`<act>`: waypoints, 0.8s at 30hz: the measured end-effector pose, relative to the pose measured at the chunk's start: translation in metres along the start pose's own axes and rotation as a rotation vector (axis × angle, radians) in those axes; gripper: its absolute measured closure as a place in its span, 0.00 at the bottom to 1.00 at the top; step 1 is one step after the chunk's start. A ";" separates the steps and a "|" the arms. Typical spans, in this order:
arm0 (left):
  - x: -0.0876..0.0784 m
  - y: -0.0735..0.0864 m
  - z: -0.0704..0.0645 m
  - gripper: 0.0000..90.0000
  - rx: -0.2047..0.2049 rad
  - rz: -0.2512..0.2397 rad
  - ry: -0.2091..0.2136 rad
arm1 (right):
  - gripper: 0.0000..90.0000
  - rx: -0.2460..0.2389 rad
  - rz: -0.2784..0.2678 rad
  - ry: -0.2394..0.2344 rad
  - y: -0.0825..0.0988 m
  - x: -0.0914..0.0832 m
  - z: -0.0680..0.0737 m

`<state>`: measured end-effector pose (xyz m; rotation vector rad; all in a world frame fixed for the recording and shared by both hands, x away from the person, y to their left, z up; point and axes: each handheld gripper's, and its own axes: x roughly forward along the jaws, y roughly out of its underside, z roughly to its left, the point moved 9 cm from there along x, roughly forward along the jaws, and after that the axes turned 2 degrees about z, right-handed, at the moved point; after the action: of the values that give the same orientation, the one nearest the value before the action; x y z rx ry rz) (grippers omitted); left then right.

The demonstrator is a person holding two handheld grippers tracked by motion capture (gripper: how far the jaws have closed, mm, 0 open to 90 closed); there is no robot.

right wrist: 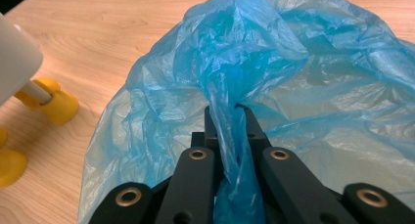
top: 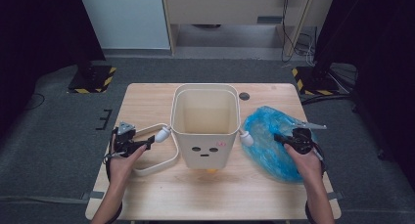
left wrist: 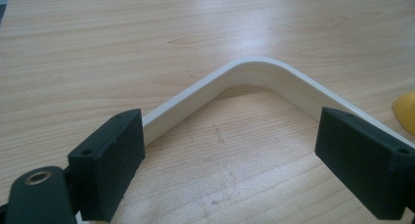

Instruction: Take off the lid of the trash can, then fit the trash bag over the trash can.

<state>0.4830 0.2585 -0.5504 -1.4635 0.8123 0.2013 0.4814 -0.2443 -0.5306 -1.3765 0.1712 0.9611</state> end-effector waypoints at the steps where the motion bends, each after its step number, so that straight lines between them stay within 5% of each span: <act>1: 0.000 0.000 0.000 0.11 0.000 0.000 0.001 | 0.97 0.008 -0.002 -0.001 -0.001 0.000 0.000; 24: -0.005 -0.001 0.007 0.08 -0.003 -0.018 0.002 | 0.97 0.103 -0.061 -0.080 -0.053 -0.025 0.011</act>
<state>0.4829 0.2661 -0.5472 -1.4732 0.8010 0.1873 0.4962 -0.2407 -0.4728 -1.2403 0.1158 0.9422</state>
